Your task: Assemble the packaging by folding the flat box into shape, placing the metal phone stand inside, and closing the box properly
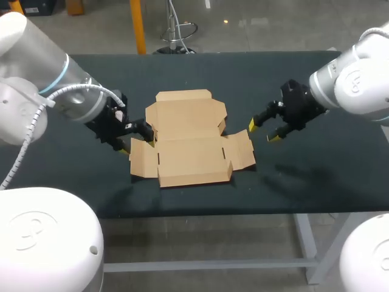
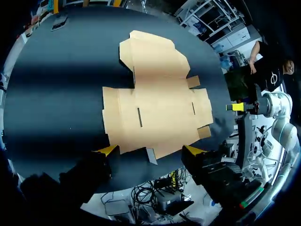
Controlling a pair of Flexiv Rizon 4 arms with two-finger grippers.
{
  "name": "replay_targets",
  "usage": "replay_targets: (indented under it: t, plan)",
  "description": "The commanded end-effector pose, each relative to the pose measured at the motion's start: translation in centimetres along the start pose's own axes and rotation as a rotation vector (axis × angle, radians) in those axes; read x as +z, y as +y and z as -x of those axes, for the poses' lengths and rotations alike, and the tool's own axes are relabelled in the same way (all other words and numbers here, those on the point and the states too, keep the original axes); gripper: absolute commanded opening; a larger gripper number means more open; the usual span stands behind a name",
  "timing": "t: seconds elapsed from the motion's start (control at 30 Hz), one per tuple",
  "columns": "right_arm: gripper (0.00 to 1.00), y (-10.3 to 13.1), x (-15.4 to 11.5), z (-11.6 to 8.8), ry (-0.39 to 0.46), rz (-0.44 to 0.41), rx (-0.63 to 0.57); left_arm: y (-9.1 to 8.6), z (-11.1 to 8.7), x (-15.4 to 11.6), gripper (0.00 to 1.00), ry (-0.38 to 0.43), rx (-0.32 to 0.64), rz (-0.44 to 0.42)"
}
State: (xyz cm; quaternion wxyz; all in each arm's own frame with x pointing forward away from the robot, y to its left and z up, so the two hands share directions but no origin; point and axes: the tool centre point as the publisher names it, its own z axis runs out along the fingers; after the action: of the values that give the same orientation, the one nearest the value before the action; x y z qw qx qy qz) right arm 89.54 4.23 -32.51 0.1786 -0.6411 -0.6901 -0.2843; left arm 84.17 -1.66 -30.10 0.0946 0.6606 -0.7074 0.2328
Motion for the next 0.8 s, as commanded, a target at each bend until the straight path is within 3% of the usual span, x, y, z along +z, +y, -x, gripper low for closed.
replay_targets:
  t: [0.03,0.07,0.2,0.73,0.8]
  plan:
    - [1.00,1.5,-0.9,0.2,0.091,-0.039,-0.001,-1.4,0.9,-1.2,1.00,0.018,0.008,0.016]
    - [1.00,2.0,-1.1,0.2,0.102,-0.040,-0.005,-1.9,1.0,-1.5,1.00,0.046,0.024,0.027]
    - [1.00,3.9,-1.2,0.4,0.117,-0.038,-0.004,-3.6,1.6,-2.2,1.00,0.034,0.047,0.057]
    - [1.00,4.4,-1.2,0.5,0.123,-0.041,-0.002,-3.6,1.6,-2.2,1.00,0.034,0.047,0.057]
    - [1.00,5.1,-0.4,0.8,0.137,-0.055,-0.010,-4.2,1.7,-2.3,1.00,0.069,0.058,0.050]
